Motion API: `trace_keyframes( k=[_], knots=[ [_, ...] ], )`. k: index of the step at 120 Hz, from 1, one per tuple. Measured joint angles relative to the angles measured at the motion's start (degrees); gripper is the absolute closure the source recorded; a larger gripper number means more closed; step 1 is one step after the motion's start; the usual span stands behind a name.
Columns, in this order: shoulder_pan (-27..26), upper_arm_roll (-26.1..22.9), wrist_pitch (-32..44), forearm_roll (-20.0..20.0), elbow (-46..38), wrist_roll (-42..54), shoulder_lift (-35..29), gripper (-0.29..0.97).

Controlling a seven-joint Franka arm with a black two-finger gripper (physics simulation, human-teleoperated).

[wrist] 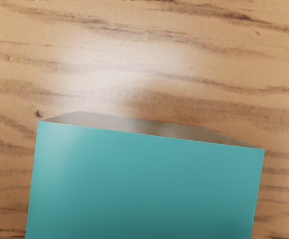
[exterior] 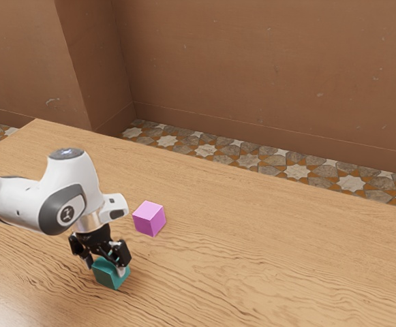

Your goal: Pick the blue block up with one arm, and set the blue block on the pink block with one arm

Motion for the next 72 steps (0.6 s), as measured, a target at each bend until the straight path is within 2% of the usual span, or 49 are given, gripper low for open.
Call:
trace_keyframes(
  k=[72],
  knots=[
    [-0.1,-0.1,3.8,0.5,2.1,4.2,3.8,0.02]
  ],
)
